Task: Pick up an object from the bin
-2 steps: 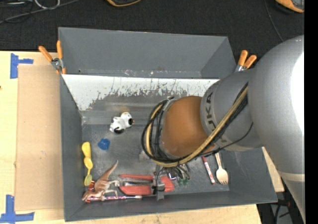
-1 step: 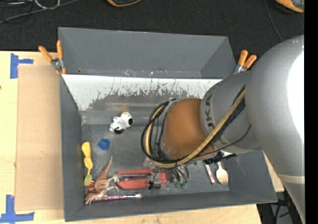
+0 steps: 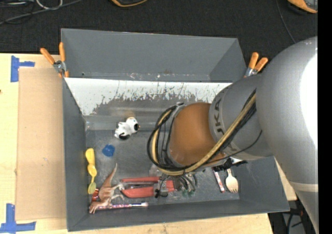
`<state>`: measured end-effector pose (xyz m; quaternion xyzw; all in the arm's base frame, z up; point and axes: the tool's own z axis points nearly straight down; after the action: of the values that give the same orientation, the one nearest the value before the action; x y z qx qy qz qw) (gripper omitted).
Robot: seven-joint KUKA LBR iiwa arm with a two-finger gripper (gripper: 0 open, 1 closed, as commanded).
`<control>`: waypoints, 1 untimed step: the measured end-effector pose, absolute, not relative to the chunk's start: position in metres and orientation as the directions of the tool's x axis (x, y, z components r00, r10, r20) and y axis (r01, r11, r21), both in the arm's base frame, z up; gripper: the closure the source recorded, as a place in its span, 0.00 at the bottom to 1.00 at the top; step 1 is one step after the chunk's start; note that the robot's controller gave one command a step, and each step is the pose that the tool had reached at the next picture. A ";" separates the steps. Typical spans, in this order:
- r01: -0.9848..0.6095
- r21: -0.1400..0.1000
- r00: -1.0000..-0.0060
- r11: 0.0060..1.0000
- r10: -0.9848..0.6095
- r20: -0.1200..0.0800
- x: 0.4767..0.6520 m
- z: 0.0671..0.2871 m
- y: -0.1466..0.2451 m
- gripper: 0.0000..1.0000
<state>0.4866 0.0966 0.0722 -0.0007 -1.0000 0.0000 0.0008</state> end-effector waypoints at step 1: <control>0.000 0.000 -1.000 1.000 0.000 0.002 0.487 0.072 0.097 1.00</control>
Offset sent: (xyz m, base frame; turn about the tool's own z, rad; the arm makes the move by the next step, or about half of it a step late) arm 0.0000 0.0000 0.0000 0.0000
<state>0.4866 0.0967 0.0722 0.0001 -1.0000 0.0001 0.0008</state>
